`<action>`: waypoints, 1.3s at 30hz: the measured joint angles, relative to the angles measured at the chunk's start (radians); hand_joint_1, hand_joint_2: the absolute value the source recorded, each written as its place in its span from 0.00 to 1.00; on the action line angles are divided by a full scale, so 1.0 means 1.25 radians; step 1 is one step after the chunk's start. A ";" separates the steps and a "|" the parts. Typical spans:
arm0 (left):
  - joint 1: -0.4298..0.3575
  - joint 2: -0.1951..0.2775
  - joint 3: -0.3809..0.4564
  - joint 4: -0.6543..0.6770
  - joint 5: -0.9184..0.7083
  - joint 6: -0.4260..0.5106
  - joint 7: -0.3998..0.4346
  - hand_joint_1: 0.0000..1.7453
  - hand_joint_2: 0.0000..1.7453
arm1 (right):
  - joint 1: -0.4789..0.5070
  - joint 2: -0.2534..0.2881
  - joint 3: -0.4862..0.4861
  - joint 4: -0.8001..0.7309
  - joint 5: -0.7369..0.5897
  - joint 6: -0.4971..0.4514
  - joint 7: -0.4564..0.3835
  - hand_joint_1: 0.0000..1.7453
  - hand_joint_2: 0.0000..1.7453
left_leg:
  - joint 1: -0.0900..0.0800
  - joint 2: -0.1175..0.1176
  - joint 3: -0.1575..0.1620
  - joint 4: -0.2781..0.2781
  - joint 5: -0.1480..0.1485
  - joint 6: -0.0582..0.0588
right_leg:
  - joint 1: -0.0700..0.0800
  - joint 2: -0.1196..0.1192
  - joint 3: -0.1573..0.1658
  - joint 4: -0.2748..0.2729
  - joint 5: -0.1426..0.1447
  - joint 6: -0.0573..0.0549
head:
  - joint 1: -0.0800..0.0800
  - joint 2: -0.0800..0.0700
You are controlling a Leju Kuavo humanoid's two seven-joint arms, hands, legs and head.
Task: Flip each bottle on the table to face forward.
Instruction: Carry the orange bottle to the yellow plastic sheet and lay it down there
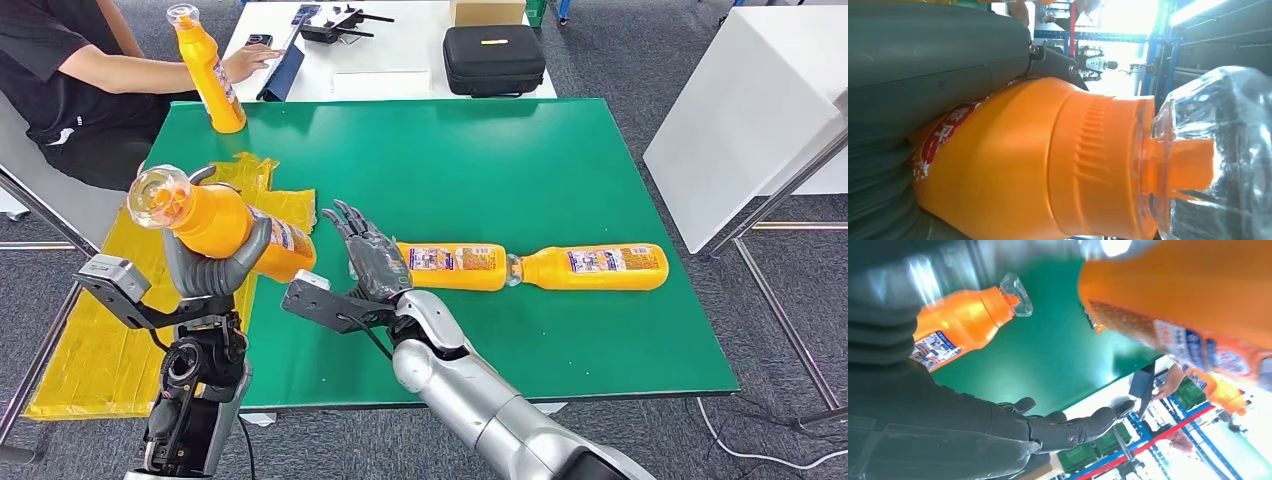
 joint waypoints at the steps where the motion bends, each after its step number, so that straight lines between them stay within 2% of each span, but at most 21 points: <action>1: -0.002 0.000 0.001 0.000 -0.003 0.005 -0.001 1.00 1.00 | 0.003 -0.001 -0.006 -0.004 0.002 -0.001 0.000 0.00 0.00 | 0.000 0.000 0.000 0.000 0.000 0.000 | 0.000 0.000 0.000 0.000 0.000 0.000 | 0.000 0.000; 3: -0.005 0.000 0.006 0.001 -0.024 0.033 -0.008 1.00 1.00 | 0.010 -0.005 -0.020 -0.014 0.009 -0.009 -0.005 0.00 0.00 | 0.000 0.000 0.000 0.000 0.000 0.000 | 0.000 0.000 0.000 0.000 0.000 0.000 | 0.000 0.000; 7: -0.028 0.006 0.029 0.035 -0.144 0.152 -0.033 1.00 1.00 | 0.028 -0.017 -0.069 -0.042 0.027 -0.032 -0.028 0.00 0.00 | 0.000 0.000 0.000 0.000 0.000 0.000 | 0.000 0.000 0.000 0.000 0.000 0.000 | 0.000 0.000; 11: -0.078 0.024 0.045 0.153 -0.254 0.214 -0.031 1.00 1.00 | 0.045 -0.038 -0.113 -0.082 0.046 -0.030 -0.040 0.00 0.00 | 0.000 0.000 0.000 0.000 0.001 -0.001 | 0.000 0.000 0.000 0.000 0.000 0.000 | 0.000 0.000; 13: -0.114 0.038 0.043 0.248 -0.389 0.294 -0.002 1.00 1.00 | 0.050 -0.052 -0.128 -0.103 0.066 -0.028 -0.041 0.00 0.00 | 0.000 0.000 0.000 0.000 0.001 0.000 | 0.000 0.000 0.000 0.000 0.001 0.000 | 0.000 0.000; 15: -0.154 0.053 0.035 0.354 -0.580 0.380 0.058 1.00 1.00 | 0.055 -0.066 -0.136 -0.125 0.090 -0.021 -0.034 0.00 0.00 | 0.000 0.000 0.000 0.000 0.002 0.000 | 0.000 0.000 0.000 0.000 0.001 0.000 | 0.000 0.000; 17: -0.190 0.065 0.023 0.465 -0.729 0.416 0.117 1.00 1.00 | 0.057 -0.081 -0.138 -0.144 0.107 -0.011 -0.021 0.00 0.00 | 0.000 0.000 0.000 0.000 0.002 0.000 | 0.000 0.000 0.000 0.000 0.002 -0.001 | 0.000 0.000; 19: -0.216 0.072 0.010 0.569 -0.797 0.421 0.149 1.00 1.00 | 0.058 -0.095 -0.139 -0.157 0.114 -0.003 -0.013 0.00 0.00 | 0.000 0.000 0.000 0.000 0.002 0.000 | 0.000 0.000 0.000 0.000 0.002 -0.001 | 0.000 0.000; 22: -0.242 0.078 -0.008 0.683 -0.829 0.410 0.170 1.00 1.00 | 0.059 -0.114 -0.139 -0.166 0.115 0.002 -0.010 0.00 0.00 | 0.000 0.000 0.000 0.000 0.002 0.000 | 0.000 0.000 0.000 0.000 0.002 -0.001 | 0.000 0.000; 30: -0.295 0.084 -0.069 0.845 -0.905 0.293 0.220 1.00 1.00 | 0.076 -0.159 -0.138 -0.172 0.123 0.003 -0.010 0.00 0.00 | 0.000 0.000 0.000 0.000 0.002 0.000 | 0.000 0.000 0.000 0.000 0.002 -0.001 | 0.000 0.000; 32: -0.304 0.085 -0.082 0.867 -0.912 0.273 0.225 1.00 1.00 | 0.081 -0.168 -0.137 -0.172 0.127 0.004 -0.010 0.00 0.50 | 0.000 0.000 0.001 0.000 0.002 0.000 | 0.000 0.000 0.001 0.000 0.002 -0.001 | 0.000 0.000; 33: -0.308 0.085 -0.086 0.875 -0.913 0.269 0.226 0.75 1.00 | 0.081 -0.172 -0.136 -0.172 0.128 0.004 -0.010 0.00 0.75 | 0.000 0.000 0.001 0.000 0.002 0.000 | 0.000 0.000 0.001 0.000 0.003 -0.001 | 0.000 0.000; 34: -0.311 0.085 -0.090 0.882 -0.913 0.265 0.226 0.50 0.75 | 0.082 -0.175 -0.136 -0.172 0.129 0.007 -0.008 0.00 1.00 | 0.000 0.000 0.002 0.000 0.002 -0.001 | 0.000 0.000 0.001 0.000 0.003 -0.001 | 0.000 0.000; 36: -0.316 0.085 -0.098 0.893 -0.914 0.244 0.227 0.00 0.25 | 0.082 -0.180 -0.135 -0.172 0.138 0.026 0.008 0.00 1.00 | 0.000 0.000 0.002 0.000 0.002 -0.001 | 0.000 0.000 0.002 0.001 0.003 -0.002 | 0.000 0.000; 37: -0.319 0.085 -0.100 0.897 -0.912 0.228 0.225 0.00 0.00 | 0.082 -0.183 -0.134 -0.172 0.146 0.045 0.023 0.00 1.00 | 0.000 0.000 0.003 0.000 0.002 -0.001 | 0.000 0.000 0.002 0.001 0.003 -0.002 | 0.000 0.000; 39: -0.326 0.086 -0.103 0.903 -0.900 0.190 0.216 0.00 0.00 | 0.082 -0.189 -0.129 -0.171 0.168 0.099 0.066 0.00 1.00 | 0.000 0.000 0.003 0.000 0.003 -0.002 | 0.000 0.000 0.002 0.002 0.003 -0.002 | -0.001 0.000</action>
